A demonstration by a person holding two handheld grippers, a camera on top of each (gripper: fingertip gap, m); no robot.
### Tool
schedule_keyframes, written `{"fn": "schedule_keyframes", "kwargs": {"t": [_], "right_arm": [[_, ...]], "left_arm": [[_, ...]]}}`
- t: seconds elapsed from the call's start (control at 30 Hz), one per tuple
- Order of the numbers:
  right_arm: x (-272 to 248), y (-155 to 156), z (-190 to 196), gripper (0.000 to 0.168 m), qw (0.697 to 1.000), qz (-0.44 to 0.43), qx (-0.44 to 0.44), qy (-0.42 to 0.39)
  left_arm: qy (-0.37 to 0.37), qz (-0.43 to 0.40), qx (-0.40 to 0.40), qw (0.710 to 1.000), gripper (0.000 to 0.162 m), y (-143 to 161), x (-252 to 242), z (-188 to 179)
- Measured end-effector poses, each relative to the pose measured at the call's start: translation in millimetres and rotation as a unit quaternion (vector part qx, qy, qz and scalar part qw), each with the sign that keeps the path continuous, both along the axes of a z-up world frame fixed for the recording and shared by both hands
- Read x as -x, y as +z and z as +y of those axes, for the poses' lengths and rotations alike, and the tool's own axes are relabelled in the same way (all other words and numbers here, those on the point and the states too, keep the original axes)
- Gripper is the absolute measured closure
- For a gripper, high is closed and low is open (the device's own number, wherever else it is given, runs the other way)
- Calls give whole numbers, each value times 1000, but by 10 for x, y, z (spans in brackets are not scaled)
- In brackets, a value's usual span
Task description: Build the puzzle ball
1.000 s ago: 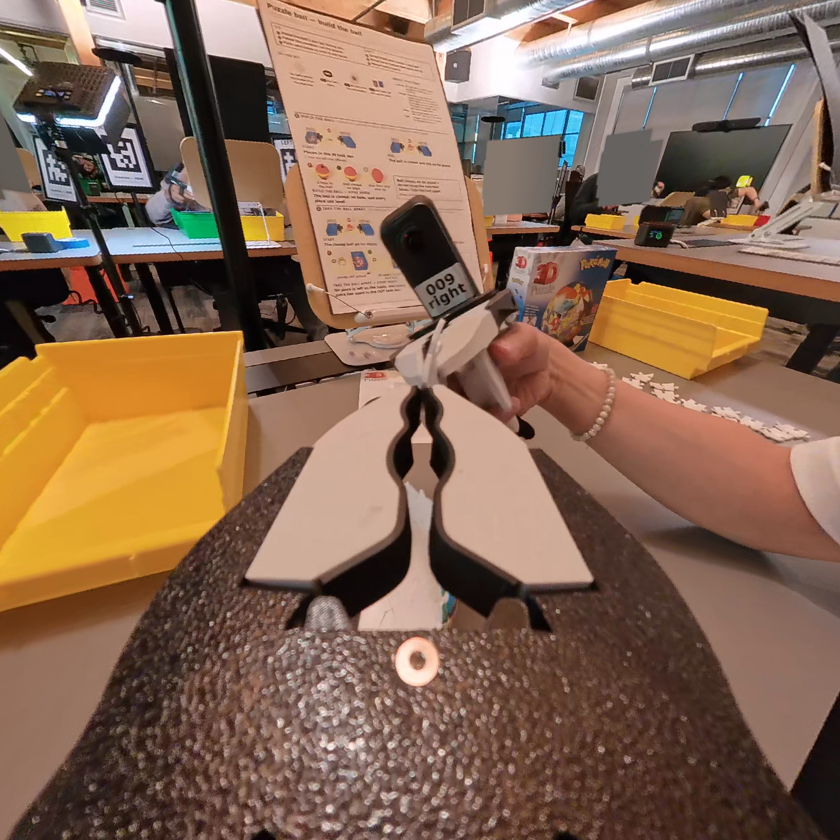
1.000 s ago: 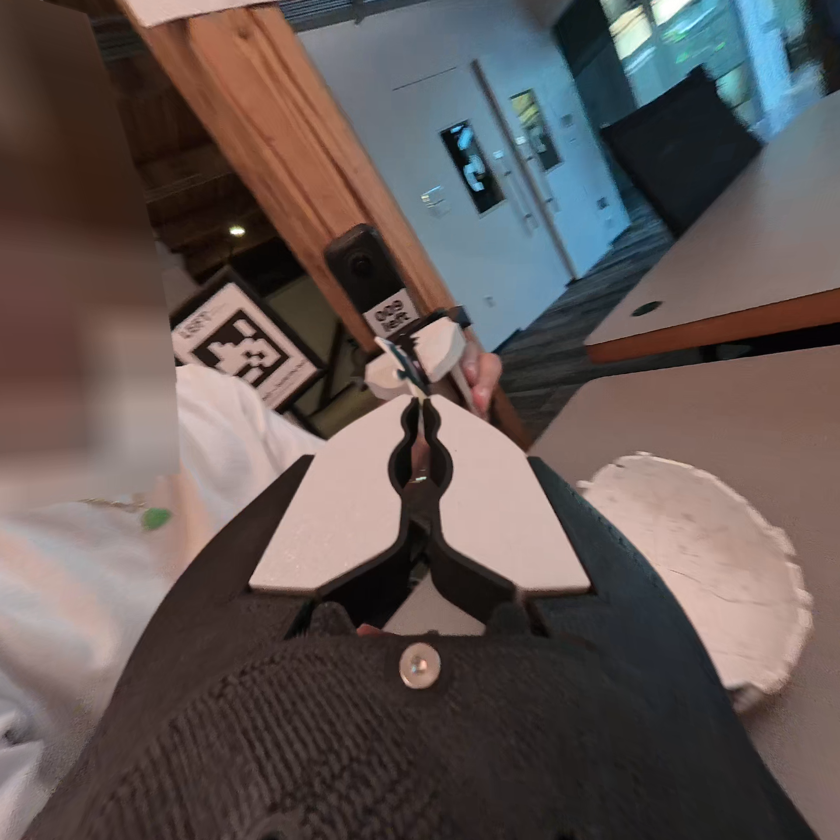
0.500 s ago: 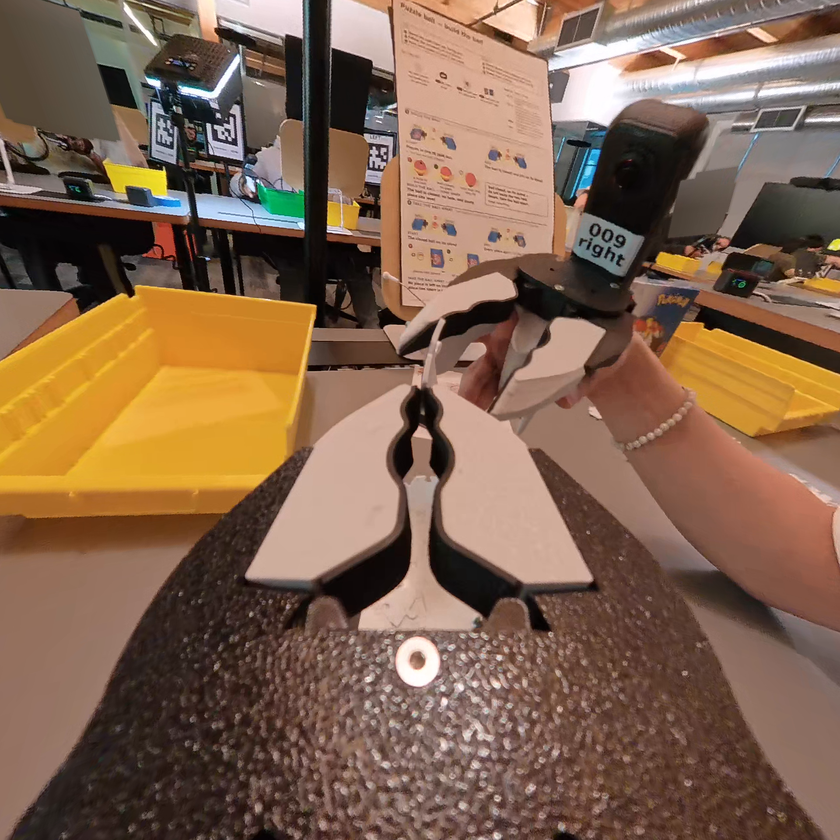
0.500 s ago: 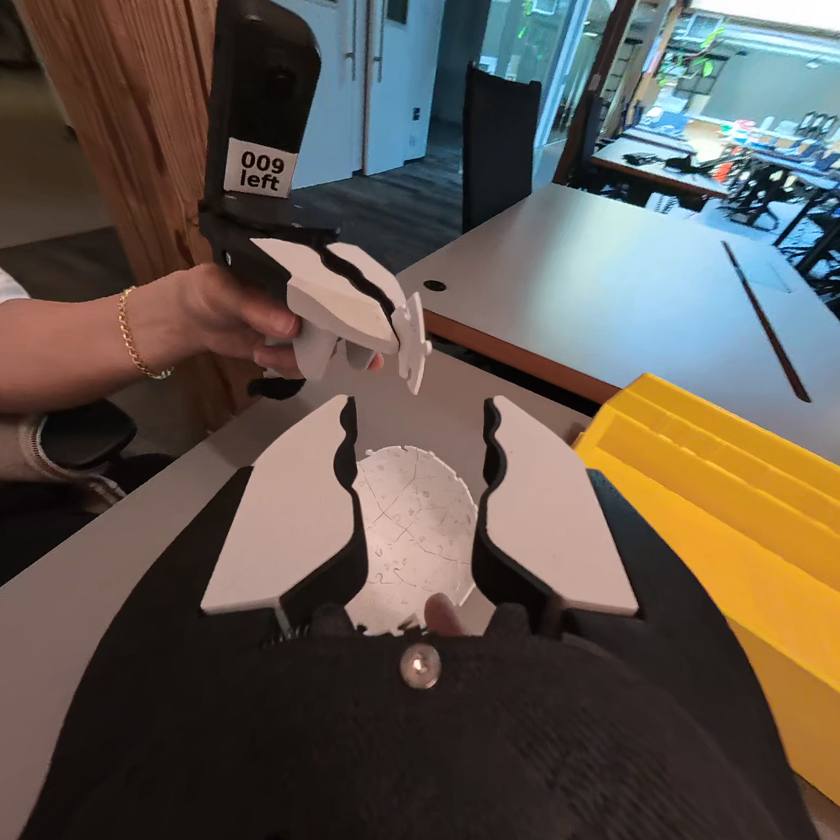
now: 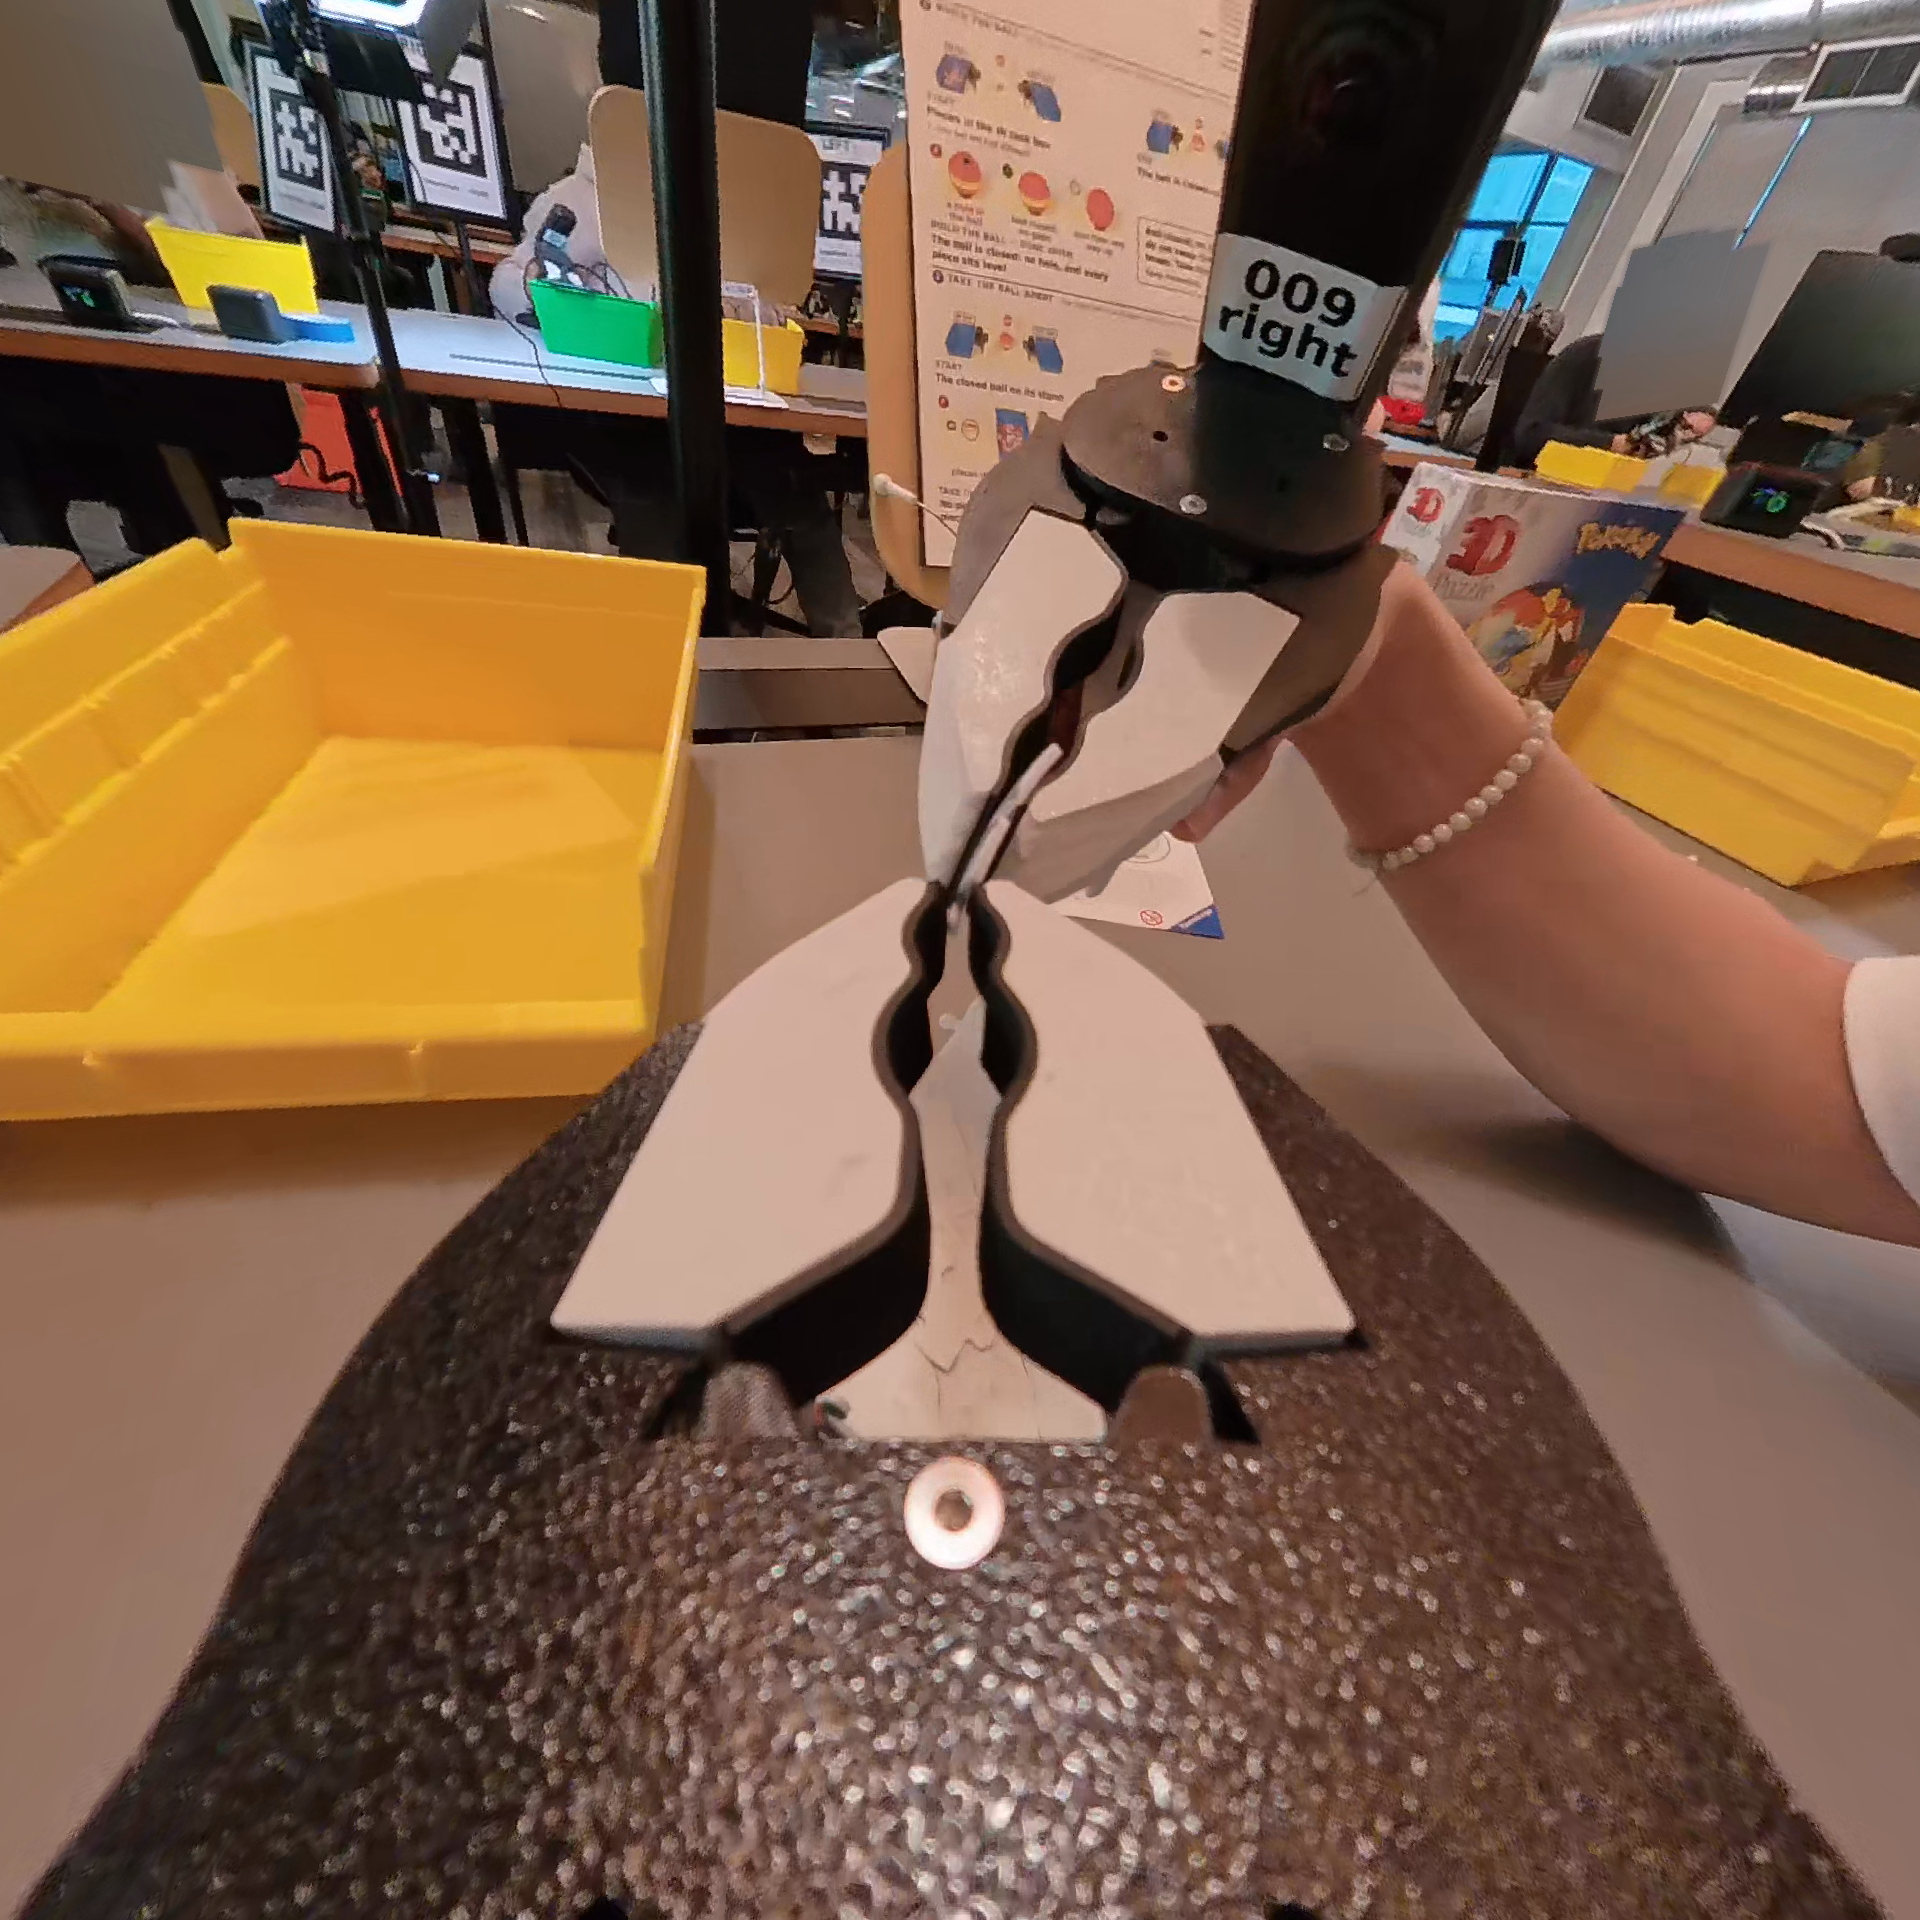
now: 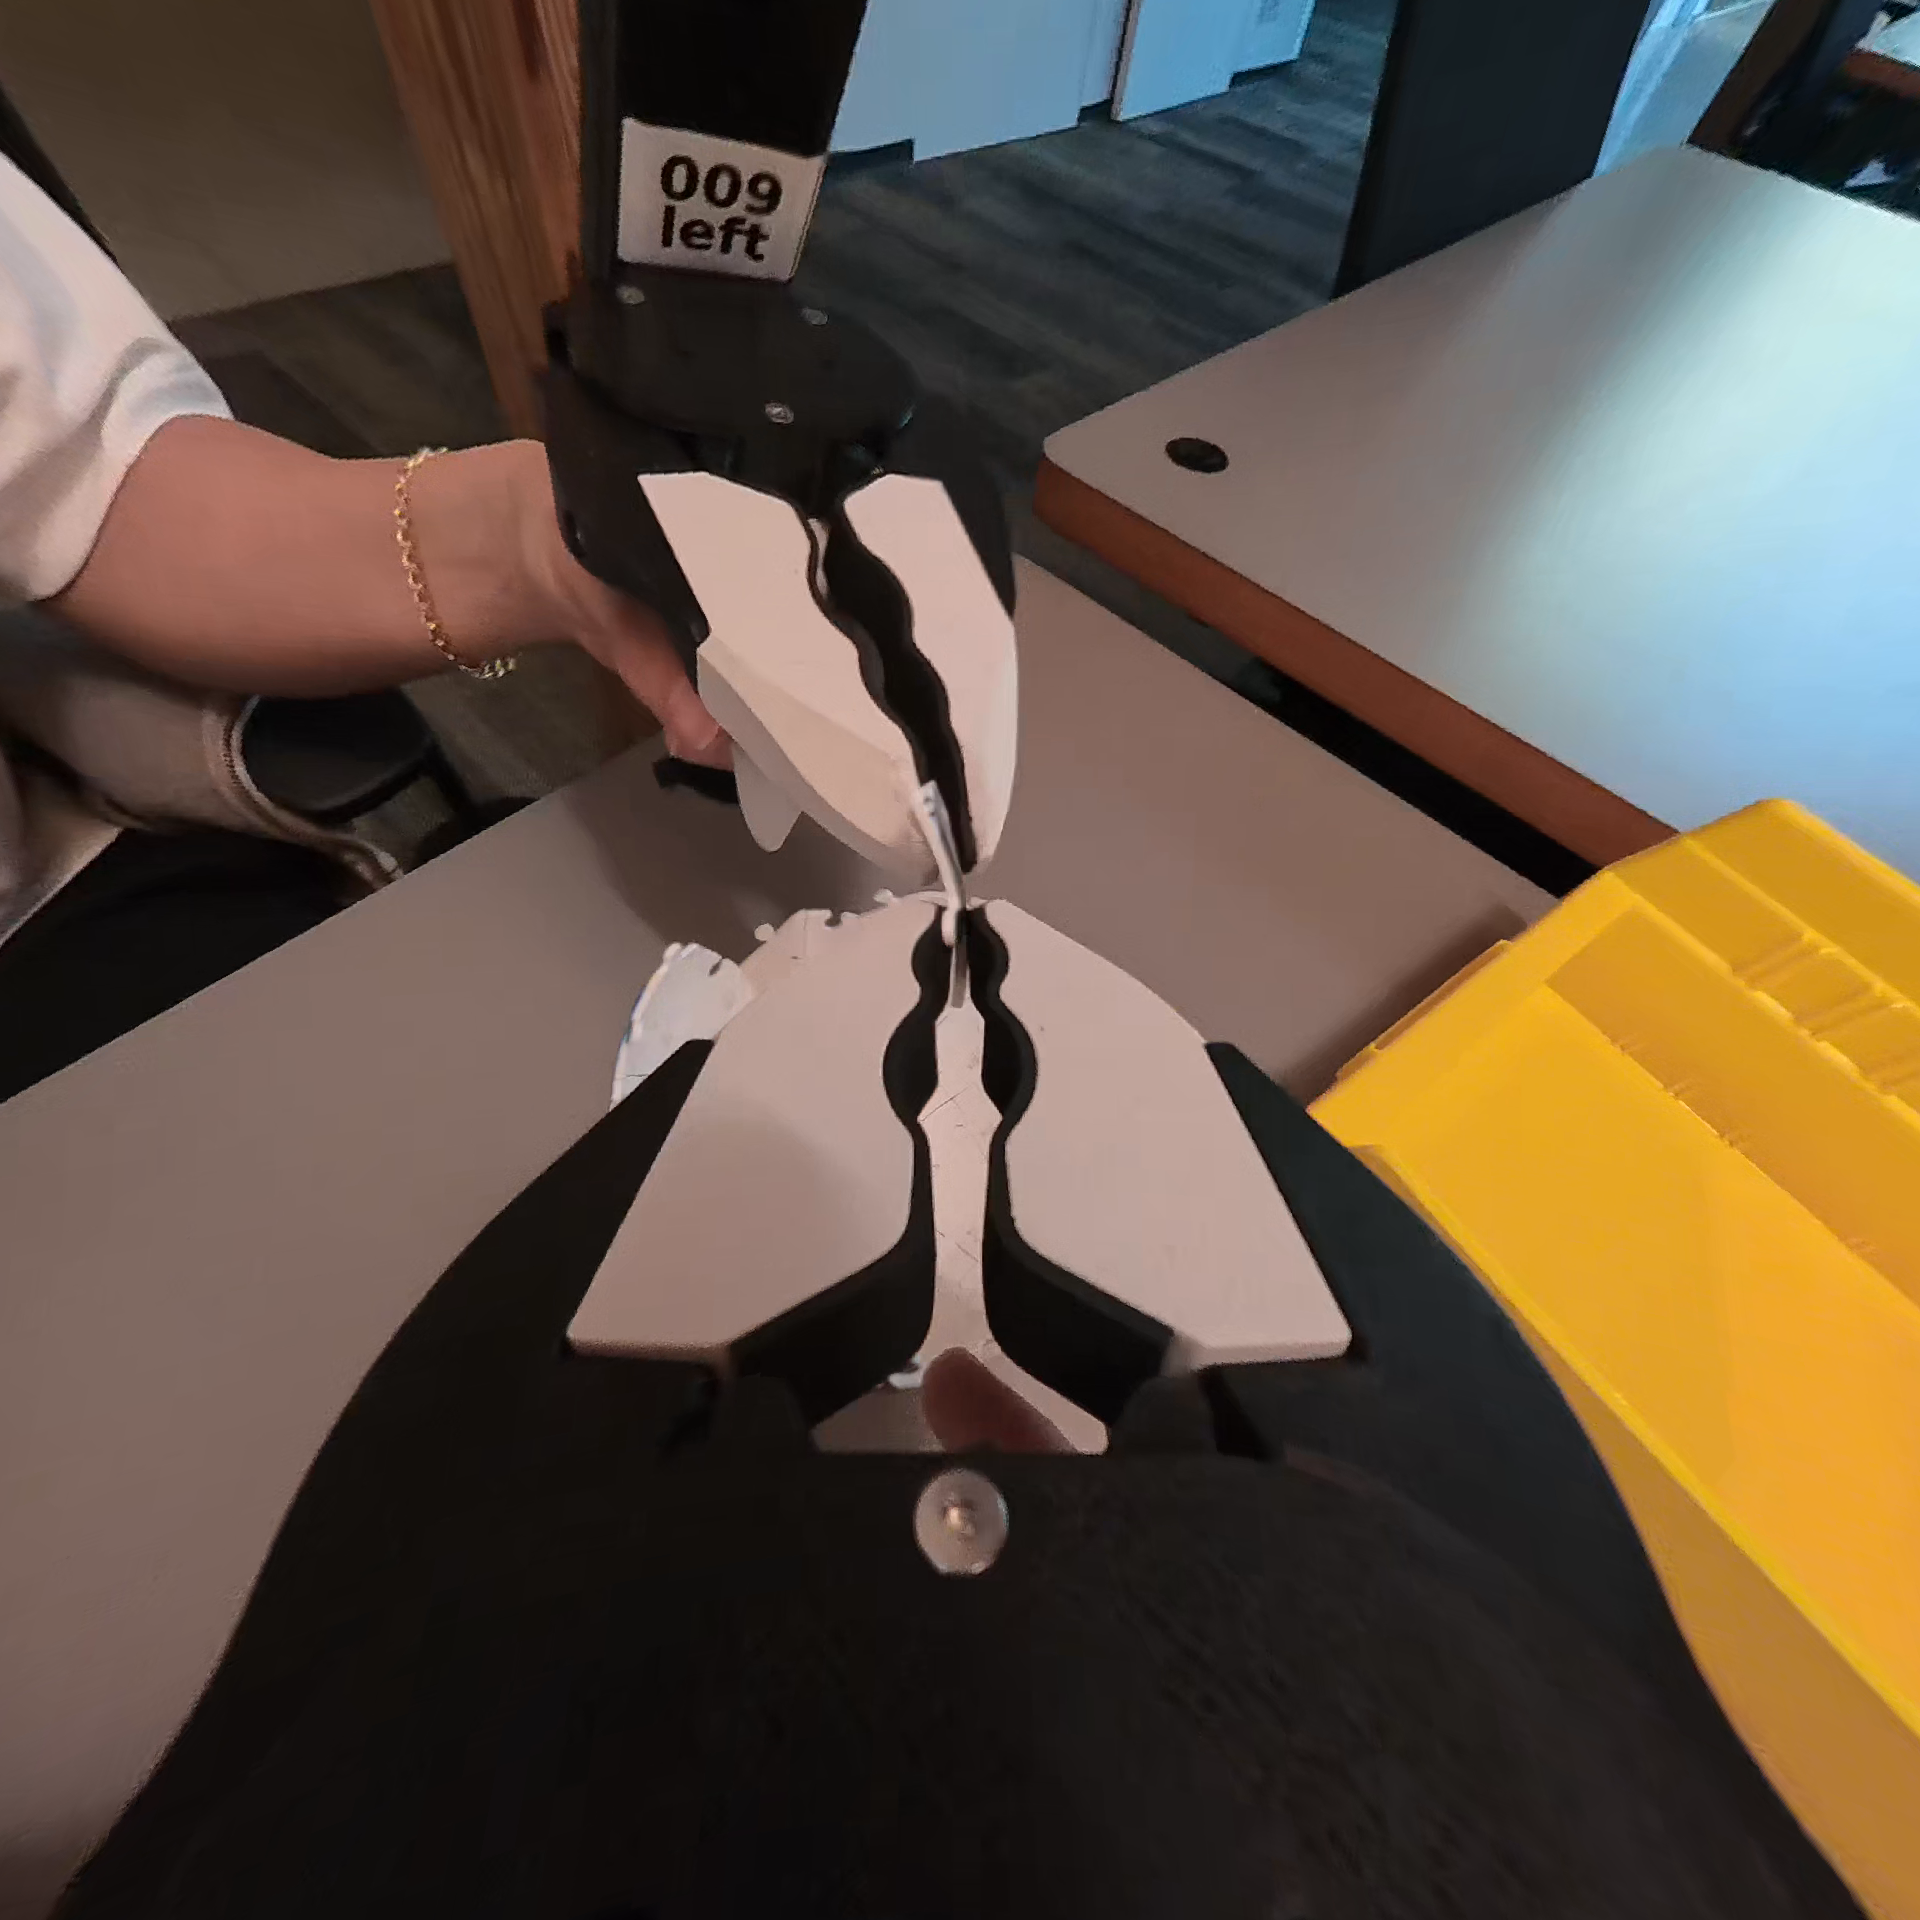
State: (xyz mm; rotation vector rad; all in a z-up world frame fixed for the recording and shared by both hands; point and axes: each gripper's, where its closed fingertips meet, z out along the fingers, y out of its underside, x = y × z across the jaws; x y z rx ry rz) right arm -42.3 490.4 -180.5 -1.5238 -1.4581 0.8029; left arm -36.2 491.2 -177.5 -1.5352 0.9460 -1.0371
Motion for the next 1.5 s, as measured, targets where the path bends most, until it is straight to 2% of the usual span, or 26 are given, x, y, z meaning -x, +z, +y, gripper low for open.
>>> {"fn": "schedule_keyframes", "kwargs": {"t": [0.07,0.13,0.2,0.27,0.37,0.6,0.8,1.13,1.33,1.5], "right_arm": [[-36,-12,83,166,1000,6,13,-22],[-121,-101,170,166,998,-4,39,-43],[-206,-205,286,165,996,-16,50,-65],[-244,-304,317,165,994,-22,76,-69],[-243,-431,356,165,992,-31,98,-74],[-257,-667,342,165,986,-69,130,-73],[-248,-782,319,165,980,-111,143,-86],[-363,-897,431,165,958,-191,128,-173],[-394,-904,456,163,949,-198,138,-201],[-423,-897,541,156,945,-210,102,-227]], "left_arm": [[16,17,0,1000,148,-54,38,53],[51,69,-3,996,127,-164,144,167],[99,132,8,986,117,-317,296,300],[127,182,55,974,111,-497,401,351],[117,231,140,956,98,-772,392,259],[129,288,182,931,109,-1086,357,207],[141,288,188,928,143,-1127,349,230],[154,281,195,927,145,-1132,347,259],[154,274,195,929,144,-1111,319,256],[156,275,194,929,144,-1105,309,253]]}}
